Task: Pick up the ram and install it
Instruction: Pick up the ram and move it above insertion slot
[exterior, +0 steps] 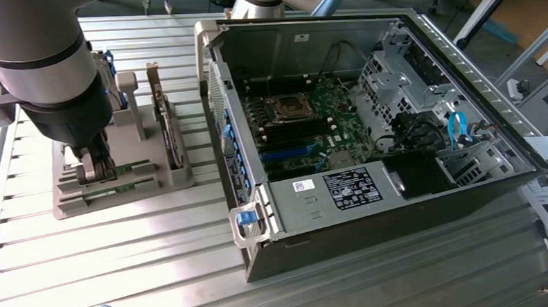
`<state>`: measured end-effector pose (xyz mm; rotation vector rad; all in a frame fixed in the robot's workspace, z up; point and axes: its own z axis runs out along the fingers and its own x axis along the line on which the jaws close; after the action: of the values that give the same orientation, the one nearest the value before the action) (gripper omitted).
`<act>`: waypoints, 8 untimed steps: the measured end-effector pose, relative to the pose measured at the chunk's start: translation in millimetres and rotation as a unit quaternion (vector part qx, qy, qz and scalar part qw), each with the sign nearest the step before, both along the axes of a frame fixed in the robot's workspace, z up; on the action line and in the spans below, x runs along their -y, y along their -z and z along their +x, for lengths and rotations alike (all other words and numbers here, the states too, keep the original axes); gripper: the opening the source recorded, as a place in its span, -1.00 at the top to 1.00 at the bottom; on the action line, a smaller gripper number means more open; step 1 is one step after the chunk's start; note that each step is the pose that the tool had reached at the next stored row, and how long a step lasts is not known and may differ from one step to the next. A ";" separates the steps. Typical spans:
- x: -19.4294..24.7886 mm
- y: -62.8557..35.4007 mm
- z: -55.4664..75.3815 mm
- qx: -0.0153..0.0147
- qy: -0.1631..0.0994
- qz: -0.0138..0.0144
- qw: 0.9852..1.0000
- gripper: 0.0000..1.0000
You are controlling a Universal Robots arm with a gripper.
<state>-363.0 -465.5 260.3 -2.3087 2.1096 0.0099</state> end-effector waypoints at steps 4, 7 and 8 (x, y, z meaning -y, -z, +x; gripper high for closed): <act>0.1 0.3 0.0 0.000 0.000 0.000 1.000 0.51; 0.1 3.6 0.0 0.000 0.000 0.000 1.000 0.51; 0.1 5.0 0.0 0.000 0.000 0.000 1.000 0.51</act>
<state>-363.0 -465.6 255.3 -2.3088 2.1095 0.0099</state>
